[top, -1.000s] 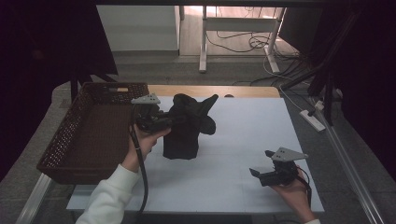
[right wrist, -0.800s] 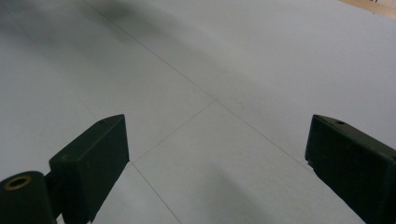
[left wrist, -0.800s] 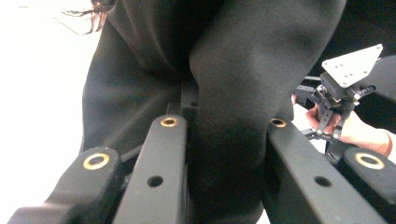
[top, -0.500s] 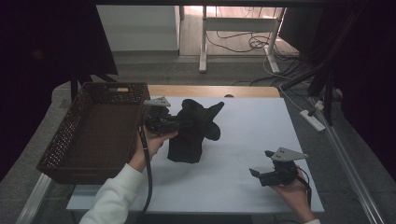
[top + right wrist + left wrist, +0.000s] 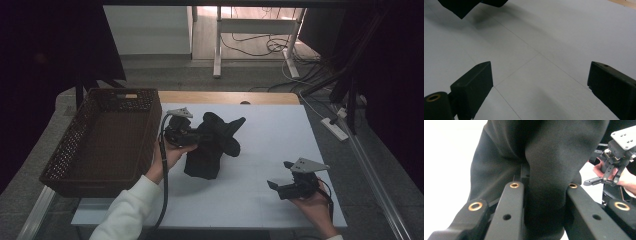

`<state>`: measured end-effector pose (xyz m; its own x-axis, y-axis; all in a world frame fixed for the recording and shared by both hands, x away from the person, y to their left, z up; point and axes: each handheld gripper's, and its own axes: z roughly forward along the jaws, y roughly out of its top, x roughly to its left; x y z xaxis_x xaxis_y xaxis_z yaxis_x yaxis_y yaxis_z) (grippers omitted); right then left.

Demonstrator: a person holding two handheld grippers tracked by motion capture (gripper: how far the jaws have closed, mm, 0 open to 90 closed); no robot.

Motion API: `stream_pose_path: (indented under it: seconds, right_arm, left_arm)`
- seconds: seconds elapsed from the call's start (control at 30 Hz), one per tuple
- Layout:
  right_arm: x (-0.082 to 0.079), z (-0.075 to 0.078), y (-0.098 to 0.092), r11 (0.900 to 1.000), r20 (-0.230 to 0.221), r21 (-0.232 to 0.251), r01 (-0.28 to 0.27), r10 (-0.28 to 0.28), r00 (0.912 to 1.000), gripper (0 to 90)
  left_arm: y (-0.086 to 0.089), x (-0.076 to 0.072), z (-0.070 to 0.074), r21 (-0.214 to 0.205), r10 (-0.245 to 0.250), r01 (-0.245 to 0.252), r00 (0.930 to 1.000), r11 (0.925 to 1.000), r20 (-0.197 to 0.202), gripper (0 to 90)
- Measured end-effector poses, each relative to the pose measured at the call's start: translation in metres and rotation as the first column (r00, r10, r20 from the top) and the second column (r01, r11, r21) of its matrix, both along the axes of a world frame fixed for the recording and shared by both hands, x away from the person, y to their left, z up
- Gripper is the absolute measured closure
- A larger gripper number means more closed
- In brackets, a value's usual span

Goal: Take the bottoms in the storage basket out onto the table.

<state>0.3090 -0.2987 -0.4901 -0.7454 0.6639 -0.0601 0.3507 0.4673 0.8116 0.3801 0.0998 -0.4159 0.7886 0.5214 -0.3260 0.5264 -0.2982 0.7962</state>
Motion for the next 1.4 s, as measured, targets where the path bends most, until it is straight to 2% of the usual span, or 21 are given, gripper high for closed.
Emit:
stream_pose_path:
  seconds: [0.6,0.8,1.17,1.4]
  right_arm:
    - [0.0,-0.001,0.0,1.0,-0.006,-0.003,0.0,0.0,1.0,6.1]
    - [0.001,-0.001,0.0,1.0,-0.006,-0.003,-0.001,0.001,1.0,6.1]
    - [0.0,-0.001,0.0,1.0,-0.006,-0.006,0.001,-0.001,1.0,6.1]
    - [0.001,-0.001,0.0,1.0,-0.006,-0.007,0.001,-0.001,1.0,6.1]
  left_arm:
    - [-0.02,0.016,-0.025,0.067,-0.008,0.013,0.998,0.9976,-0.063,78.1]
    - [-0.028,0.02,-0.03,0.089,-0.014,0.02,0.9975,0.9958,-0.069,77.9]
    - [-0.05,0.025,-0.042,0.165,-0.032,0.045,0.9962,0.9854,-0.081,77.6]
    - [-0.061,0.029,-0.053,0.2,-0.035,0.056,0.9938,0.9782,-0.106,77.6]
